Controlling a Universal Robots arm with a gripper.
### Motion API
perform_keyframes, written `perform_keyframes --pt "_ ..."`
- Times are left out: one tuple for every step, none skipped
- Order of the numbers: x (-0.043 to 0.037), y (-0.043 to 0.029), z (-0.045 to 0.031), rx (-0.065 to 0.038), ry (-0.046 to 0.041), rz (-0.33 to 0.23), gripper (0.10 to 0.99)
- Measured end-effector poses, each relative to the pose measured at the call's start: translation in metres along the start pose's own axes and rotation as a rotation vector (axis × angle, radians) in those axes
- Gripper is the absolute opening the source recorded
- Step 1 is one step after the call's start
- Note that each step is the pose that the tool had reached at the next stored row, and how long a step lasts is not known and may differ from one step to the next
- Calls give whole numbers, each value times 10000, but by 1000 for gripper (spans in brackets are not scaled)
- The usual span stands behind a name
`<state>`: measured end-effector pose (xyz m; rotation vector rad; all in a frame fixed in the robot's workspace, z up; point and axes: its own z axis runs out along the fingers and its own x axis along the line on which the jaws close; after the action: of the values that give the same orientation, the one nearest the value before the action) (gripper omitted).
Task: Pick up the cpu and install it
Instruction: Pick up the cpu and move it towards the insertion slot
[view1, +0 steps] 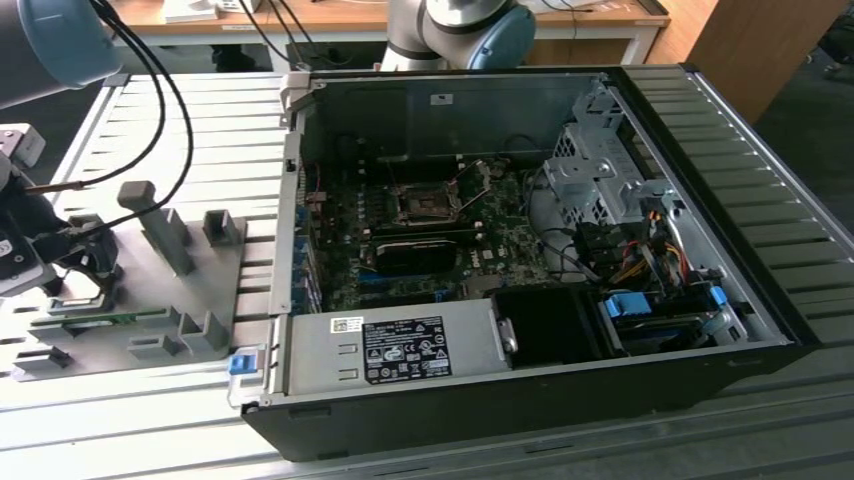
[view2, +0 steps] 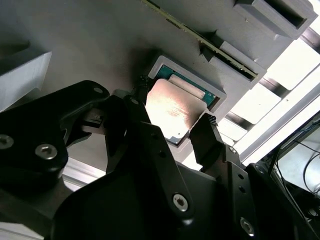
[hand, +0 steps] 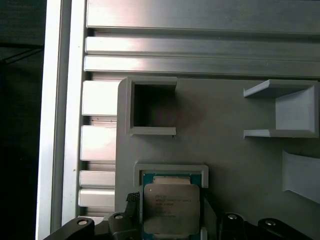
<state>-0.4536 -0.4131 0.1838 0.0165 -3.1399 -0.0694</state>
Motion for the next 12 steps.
perform_keyframes --pt "0 0 -2 1 2 1 616" --pt "0 0 -4 1 2 0 616" --pt "0 0 -7 1 2 0 616" --pt "0 1 -8 0 1 0 616" --pt "0 1 -12 2 3 0 616" --pt "1 1 -14 1 2 0 616" --pt "0 1 -15 0 1 0 616" --pt "0 1 -17 1 2 0 616" --pt "0 1 -17 0 1 0 616" --pt "0 1 -18 0 1 0 616" --pt "1 1 -18 0 3 0 616" --pt "1 1 -18 0 2 0 616"
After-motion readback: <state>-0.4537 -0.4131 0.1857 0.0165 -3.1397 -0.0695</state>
